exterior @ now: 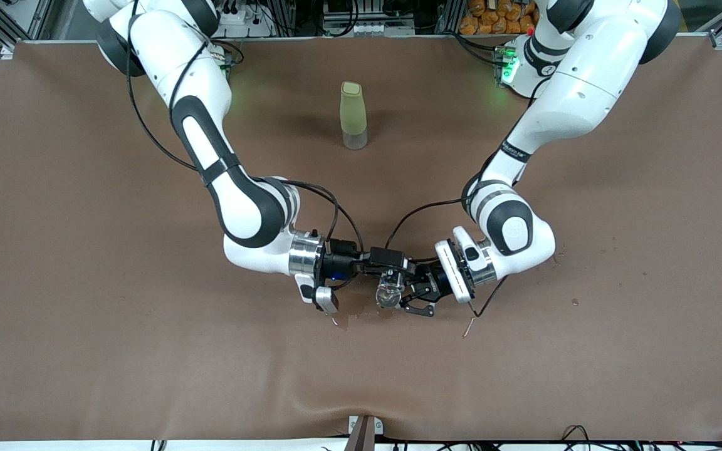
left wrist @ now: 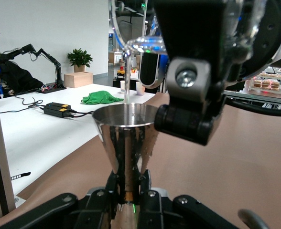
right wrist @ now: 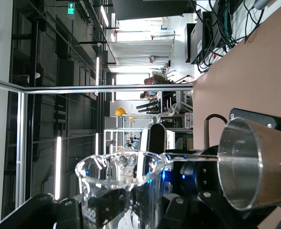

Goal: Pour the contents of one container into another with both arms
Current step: 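Pour liquid from the beaker into the jigger held by the left gripper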

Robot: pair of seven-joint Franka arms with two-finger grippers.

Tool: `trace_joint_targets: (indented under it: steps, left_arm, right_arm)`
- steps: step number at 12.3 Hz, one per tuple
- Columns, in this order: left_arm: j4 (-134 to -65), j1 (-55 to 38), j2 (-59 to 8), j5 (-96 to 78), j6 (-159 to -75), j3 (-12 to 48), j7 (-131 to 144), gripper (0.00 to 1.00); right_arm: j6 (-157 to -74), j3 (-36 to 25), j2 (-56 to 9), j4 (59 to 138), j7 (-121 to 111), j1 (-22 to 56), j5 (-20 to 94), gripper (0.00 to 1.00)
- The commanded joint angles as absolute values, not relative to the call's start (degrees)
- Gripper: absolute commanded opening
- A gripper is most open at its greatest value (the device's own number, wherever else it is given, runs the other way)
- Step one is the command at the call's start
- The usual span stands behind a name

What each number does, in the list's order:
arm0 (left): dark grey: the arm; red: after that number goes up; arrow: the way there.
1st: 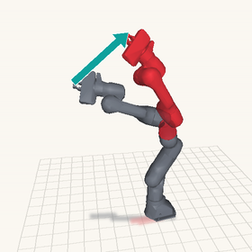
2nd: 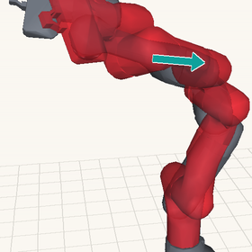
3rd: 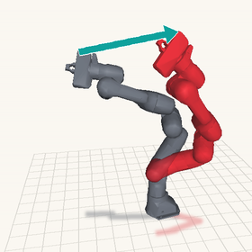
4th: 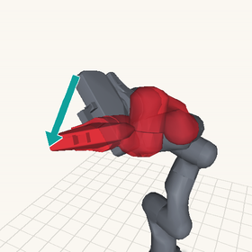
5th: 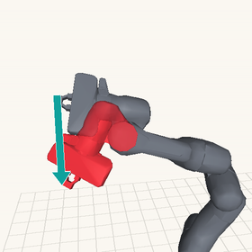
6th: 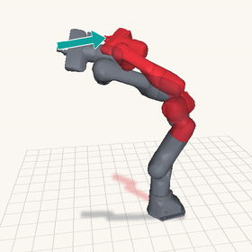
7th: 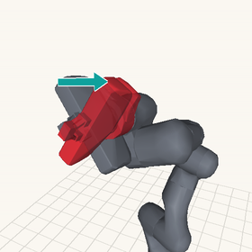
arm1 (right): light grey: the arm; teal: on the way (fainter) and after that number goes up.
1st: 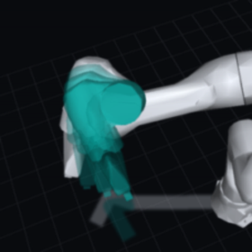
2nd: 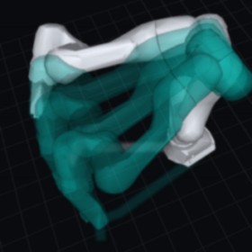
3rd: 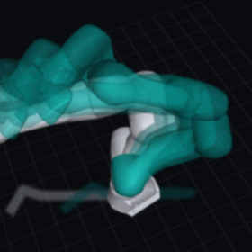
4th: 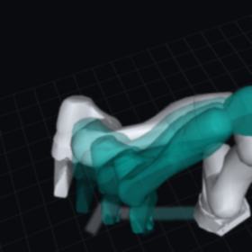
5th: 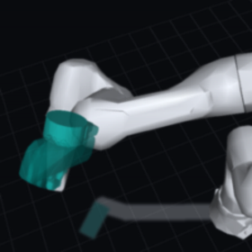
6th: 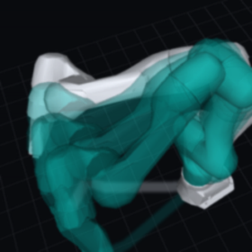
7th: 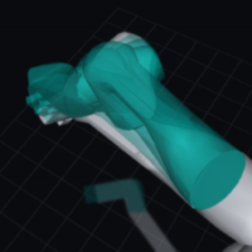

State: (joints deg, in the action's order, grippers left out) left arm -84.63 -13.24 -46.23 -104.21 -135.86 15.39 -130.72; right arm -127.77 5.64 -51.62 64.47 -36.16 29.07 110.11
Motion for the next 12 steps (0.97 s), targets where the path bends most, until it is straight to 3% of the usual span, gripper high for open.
trace_joint_targets:
  steps: [1, 12]
  left_arm:
    - [-87.1, -12.4, -43.9, -105.6, -135.5, 16.0, -131.3, 0.0]
    - [-88.2, -10.1, -42.5, -105.6, -135.5, 18.5, -130.3, 0.0]
  right_arm:
    - [-128.1, 5.3, -49.4, 66.8, -34.2, 29.6, 111.9, 0.0]
    - [-127.4, 5.3, -48.4, 66.8, -22.1, 29.6, 114.8, 0.0]
